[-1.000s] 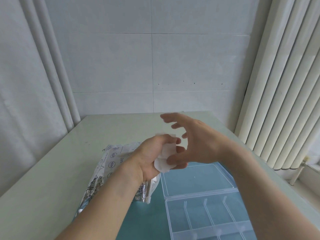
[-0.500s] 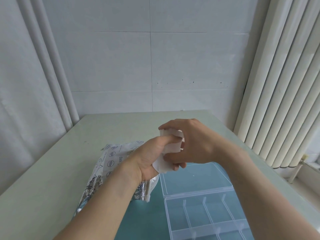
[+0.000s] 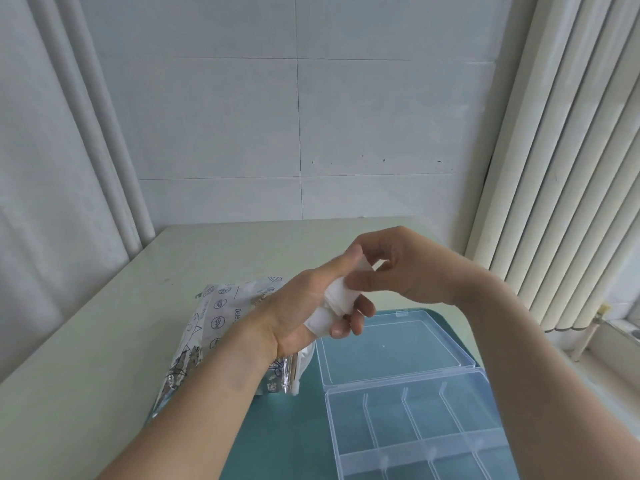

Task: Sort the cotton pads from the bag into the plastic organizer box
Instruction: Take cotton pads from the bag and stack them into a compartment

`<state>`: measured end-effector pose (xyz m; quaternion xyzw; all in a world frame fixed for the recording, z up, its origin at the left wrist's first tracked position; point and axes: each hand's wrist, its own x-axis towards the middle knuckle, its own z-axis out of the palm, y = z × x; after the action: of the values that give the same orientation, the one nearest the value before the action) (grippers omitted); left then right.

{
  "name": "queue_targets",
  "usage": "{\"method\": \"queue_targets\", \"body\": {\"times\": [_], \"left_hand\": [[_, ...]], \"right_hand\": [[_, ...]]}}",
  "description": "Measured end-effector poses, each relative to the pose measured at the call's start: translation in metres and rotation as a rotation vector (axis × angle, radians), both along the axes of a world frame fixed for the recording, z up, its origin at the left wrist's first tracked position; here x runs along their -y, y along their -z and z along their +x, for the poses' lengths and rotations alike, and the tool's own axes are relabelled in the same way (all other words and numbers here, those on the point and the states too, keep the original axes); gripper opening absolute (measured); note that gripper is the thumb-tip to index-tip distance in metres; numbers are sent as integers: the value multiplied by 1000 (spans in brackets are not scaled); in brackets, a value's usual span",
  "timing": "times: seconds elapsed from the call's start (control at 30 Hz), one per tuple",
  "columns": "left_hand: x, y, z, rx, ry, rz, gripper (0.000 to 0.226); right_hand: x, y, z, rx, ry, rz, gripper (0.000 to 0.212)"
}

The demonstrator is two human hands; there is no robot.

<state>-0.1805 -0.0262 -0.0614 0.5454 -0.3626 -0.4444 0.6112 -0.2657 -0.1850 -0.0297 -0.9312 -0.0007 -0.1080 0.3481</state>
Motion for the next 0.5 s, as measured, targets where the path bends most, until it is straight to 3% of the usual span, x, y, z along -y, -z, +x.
{"method": "queue_targets", "body": {"times": [0.17,0.5], "left_hand": [[1,2,6,-64,-86,14,67],[-3,2,9,-62,-76,46,49]], "right_hand": [[14,-3,-5,103,45,109,5],[18,-2,-4,48,185,92,9]]}}
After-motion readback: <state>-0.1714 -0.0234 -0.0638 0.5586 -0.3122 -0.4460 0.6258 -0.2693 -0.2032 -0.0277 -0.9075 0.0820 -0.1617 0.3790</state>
